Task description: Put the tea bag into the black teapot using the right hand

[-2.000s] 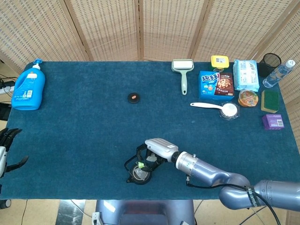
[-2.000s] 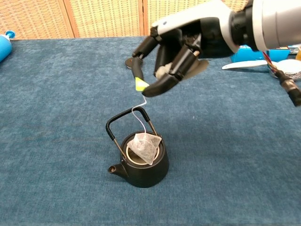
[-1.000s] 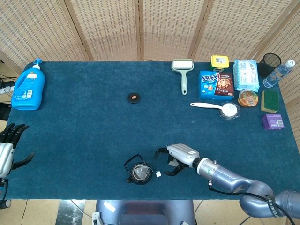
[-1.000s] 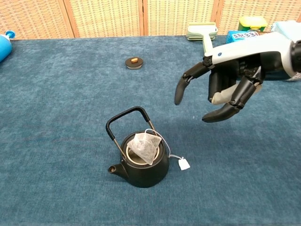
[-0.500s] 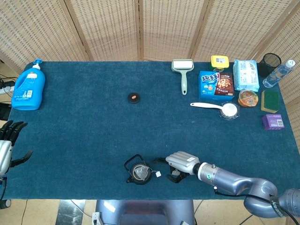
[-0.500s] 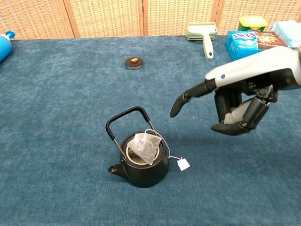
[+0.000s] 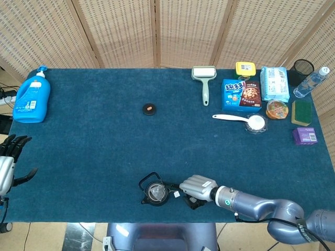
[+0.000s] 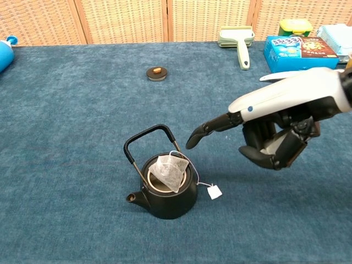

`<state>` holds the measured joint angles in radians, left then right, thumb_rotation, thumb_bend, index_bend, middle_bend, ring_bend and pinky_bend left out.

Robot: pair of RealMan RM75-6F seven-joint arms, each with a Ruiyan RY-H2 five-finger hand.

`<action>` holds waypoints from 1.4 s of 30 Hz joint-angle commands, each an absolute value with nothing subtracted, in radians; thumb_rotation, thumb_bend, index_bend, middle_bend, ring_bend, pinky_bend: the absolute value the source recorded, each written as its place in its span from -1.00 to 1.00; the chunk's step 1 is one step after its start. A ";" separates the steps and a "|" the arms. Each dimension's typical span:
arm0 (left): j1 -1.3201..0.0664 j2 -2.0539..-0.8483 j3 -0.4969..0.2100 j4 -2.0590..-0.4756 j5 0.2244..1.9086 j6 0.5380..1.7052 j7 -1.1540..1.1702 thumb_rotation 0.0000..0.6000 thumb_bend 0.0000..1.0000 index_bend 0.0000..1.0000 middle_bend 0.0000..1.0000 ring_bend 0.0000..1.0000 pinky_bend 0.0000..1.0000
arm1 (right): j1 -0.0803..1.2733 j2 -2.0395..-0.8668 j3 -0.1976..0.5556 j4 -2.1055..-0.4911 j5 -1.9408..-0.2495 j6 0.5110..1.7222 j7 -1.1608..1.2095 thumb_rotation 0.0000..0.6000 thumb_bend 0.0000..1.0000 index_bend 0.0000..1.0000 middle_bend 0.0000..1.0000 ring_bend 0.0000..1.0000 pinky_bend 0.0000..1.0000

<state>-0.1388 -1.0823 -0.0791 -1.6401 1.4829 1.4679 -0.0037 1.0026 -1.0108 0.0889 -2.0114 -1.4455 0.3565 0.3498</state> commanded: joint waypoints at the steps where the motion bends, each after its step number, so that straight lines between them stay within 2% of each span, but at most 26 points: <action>1: -0.139 -1.085 -0.077 -1.635 1.484 1.467 -0.009 1.00 -0.45 -0.73 -0.72 -0.88 -0.70 | 1.024 -1.026 0.093 -2.027 -1.402 0.348 0.307 1.00 0.66 -0.93 1.00 1.00 1.00; 16: -0.131 -1.090 -0.072 -1.611 1.481 1.471 -0.042 1.00 -0.45 -0.73 -0.72 -0.88 -0.70 | 1.101 -1.088 0.064 -2.039 -1.201 0.375 0.132 1.00 0.66 -0.94 1.00 1.00 1.00; 42: -0.125 -1.095 -0.069 -1.579 1.474 1.470 -0.071 1.00 -0.45 -0.73 -0.72 -0.88 -0.70 | 1.247 -1.233 -0.083 -2.015 -0.863 0.557 -0.193 1.00 0.64 -0.95 1.00 1.00 1.00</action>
